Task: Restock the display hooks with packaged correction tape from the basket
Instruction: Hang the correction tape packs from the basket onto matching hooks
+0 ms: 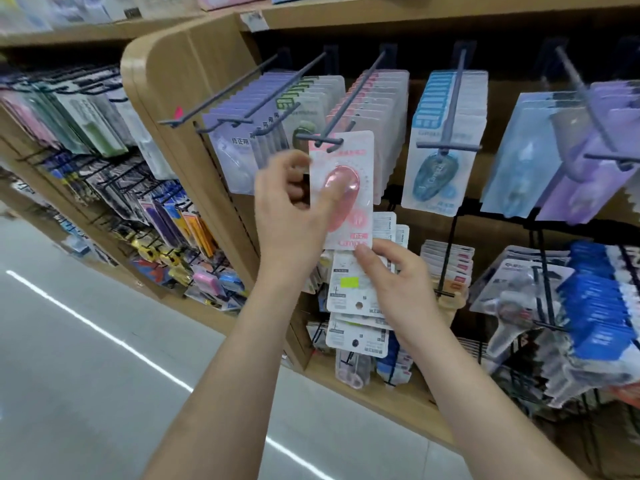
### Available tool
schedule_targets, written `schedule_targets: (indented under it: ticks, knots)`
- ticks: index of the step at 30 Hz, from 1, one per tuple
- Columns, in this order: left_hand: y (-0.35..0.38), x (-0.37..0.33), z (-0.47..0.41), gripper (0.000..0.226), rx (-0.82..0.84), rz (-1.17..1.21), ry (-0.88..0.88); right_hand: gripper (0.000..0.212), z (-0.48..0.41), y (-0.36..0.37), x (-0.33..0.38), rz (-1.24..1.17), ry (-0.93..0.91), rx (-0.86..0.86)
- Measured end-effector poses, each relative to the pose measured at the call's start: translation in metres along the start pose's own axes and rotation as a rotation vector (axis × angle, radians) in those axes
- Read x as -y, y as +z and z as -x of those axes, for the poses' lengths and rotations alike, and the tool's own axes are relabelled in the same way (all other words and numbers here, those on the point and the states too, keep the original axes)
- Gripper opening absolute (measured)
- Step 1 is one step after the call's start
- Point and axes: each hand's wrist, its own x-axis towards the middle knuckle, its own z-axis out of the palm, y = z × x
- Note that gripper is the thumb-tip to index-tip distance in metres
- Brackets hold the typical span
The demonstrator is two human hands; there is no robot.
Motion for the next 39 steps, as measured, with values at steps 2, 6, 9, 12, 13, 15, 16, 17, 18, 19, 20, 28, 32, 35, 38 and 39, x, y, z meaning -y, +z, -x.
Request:
schedule_targets:
  ticks: [2,6,9,12,13,15,16,17,18,19,20,28,32,35,38,39]
  knots:
    - [-0.003,0.004,0.013,0.044,0.169,-0.093,-0.046,0.014,-0.003,0.0,0.002,0.026,-0.027,0.01]
    - [0.003,0.011,0.009,0.05,0.22,0.014,-0.211,0.012,-0.003,-0.006,0.003,0.071,-0.061,-0.016]
    - [0.018,0.019,-0.004,0.052,0.163,-0.056,-0.2,0.031,0.0,-0.018,0.003,0.156,-0.07,-0.008]
    - [0.036,0.032,-0.018,0.058,0.114,-0.152,-0.155,0.037,0.005,-0.033,0.004,0.176,-0.081,0.025]
    - [0.041,0.035,-0.021,0.058,0.102,-0.179,-0.132,0.036,0.006,-0.038,0.004,0.17,-0.087,0.031]
    - [0.047,0.039,-0.028,0.059,0.1,-0.212,-0.102,0.036,0.009,-0.046,0.006,0.154,-0.105,0.044]
    - [0.047,0.039,-0.029,0.059,0.109,-0.224,-0.102,0.042,0.009,-0.048,0.006,0.124,-0.108,0.052]
    - [0.047,0.038,-0.028,0.06,0.129,-0.231,-0.107,0.05,0.01,-0.05,0.007,0.077,-0.099,0.058]
    - [0.045,0.036,-0.025,0.061,0.148,-0.246,-0.113,0.059,0.01,-0.051,0.007,0.02,-0.082,0.061]
    - [0.042,0.033,-0.018,0.062,0.15,-0.257,-0.121,0.067,0.01,-0.052,0.007,-0.022,-0.074,0.059]
    - [0.037,0.03,-0.008,0.059,0.137,-0.235,-0.148,0.072,0.011,-0.052,0.006,-0.041,-0.075,0.056]
    - [0.007,-0.002,0.067,0.023,0.359,0.481,-0.645,0.055,0.012,-0.046,0.011,-0.109,-0.045,0.183]
    - [0.001,0.005,0.065,0.022,0.119,0.524,-0.618,0.019,0.008,-0.044,0.004,-0.095,0.036,0.169]
    - [-0.011,0.005,0.065,0.029,0.0,0.501,-0.331,0.032,0.007,-0.051,-0.001,-0.014,0.095,0.088]
    - [-0.02,0.012,0.072,0.035,0.132,0.227,0.152,0.028,0.009,-0.054,0.009,-0.155,0.198,0.104]
    - [-0.021,0.015,0.076,0.033,0.174,0.141,0.255,0.025,0.009,-0.054,0.012,-0.231,0.241,0.154]
